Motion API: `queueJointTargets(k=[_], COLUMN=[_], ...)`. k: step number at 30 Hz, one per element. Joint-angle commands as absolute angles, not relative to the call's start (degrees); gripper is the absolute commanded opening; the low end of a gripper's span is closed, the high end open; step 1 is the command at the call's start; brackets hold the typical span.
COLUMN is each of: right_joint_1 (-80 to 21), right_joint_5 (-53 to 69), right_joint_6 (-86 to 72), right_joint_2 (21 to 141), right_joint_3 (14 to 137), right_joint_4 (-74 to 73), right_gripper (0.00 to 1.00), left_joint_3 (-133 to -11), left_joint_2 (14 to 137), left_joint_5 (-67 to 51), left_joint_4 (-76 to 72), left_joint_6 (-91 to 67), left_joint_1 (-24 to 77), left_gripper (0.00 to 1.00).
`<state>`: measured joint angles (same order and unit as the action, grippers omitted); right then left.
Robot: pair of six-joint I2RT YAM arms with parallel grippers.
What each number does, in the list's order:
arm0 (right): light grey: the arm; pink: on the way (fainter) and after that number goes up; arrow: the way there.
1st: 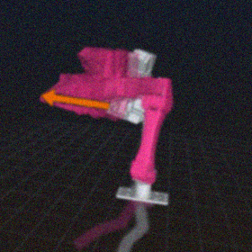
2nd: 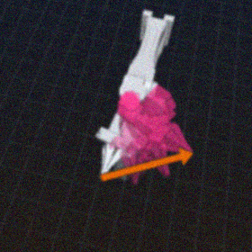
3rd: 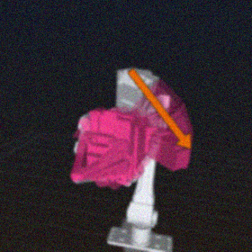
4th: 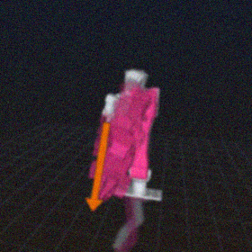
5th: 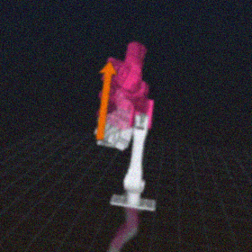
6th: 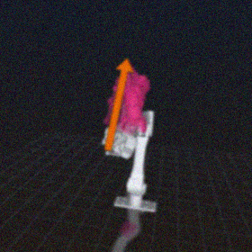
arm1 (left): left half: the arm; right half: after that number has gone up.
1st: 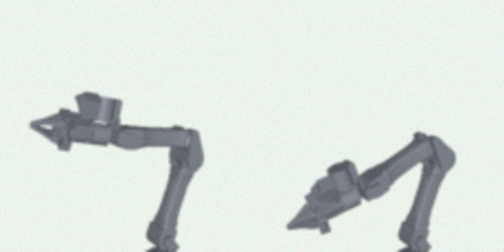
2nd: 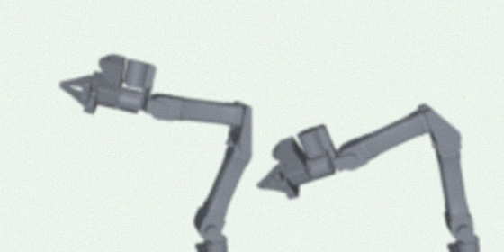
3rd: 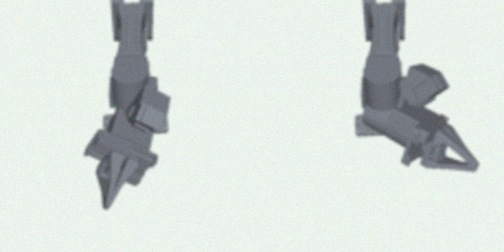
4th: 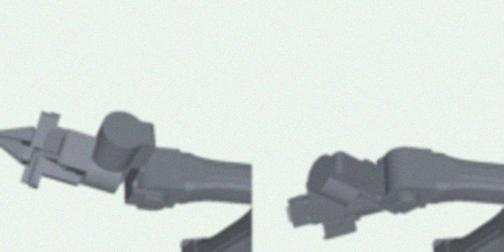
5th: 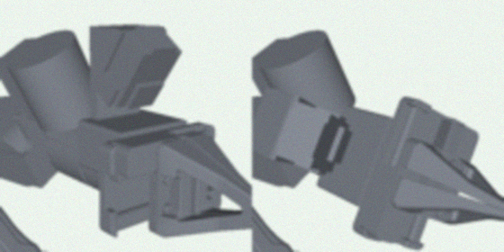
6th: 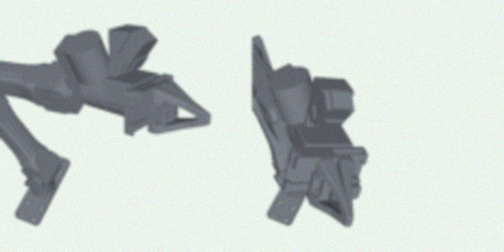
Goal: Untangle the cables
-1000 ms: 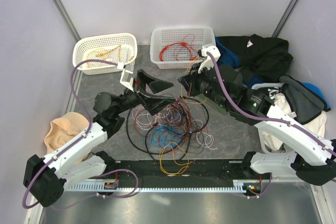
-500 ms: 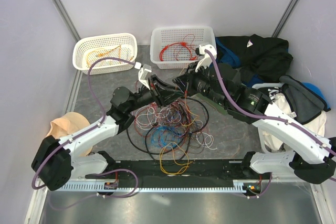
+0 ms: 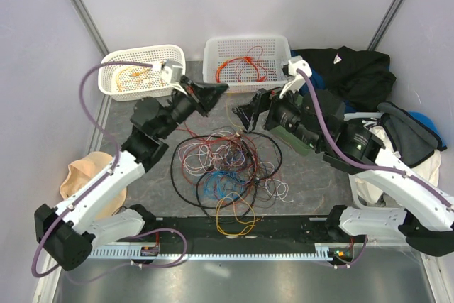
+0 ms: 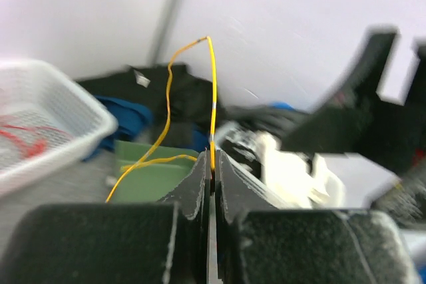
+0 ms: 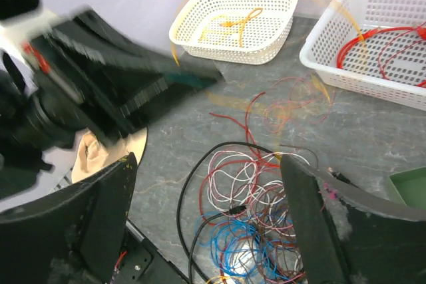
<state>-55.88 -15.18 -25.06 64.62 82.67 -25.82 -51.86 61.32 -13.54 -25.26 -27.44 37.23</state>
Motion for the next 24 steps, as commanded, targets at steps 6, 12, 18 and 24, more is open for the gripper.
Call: queueJointTargets(k=[6, 12, 18, 24], right_joint_1=[-56.07, -56.07, -56.07, -56.07], right_joint_5=[-20.21, -22.67, -24.08, -23.03], right_joint_6=[-22.5, -20.39, -20.12, -22.24], right_joint_2=[58.63, 54.77, 50.01, 48.43], right_joint_3=[79.37, 75.15, 65.58, 55.65], right_joint_4=[-26.02, -25.58, -20.66, -15.47], right_gripper=[0.98, 0.98, 0.98, 0.98], left_joint_3=[-69.23, -81.97, -89.12, -96.32], left_joint_2=[63.97, 71.97, 83.13, 93.76], left_joint_5=[-4.66, 2.52, 11.15, 11.16], left_joint_4=[-8.18, -4.22, -4.83, -6.94], left_joint_6=[-25.93, -19.26, -15.73, -17.4], left_joint_1=[20.67, 16.09, 11.17, 3.26], left_gripper=[0.02, 0.02, 0.02, 0.02])
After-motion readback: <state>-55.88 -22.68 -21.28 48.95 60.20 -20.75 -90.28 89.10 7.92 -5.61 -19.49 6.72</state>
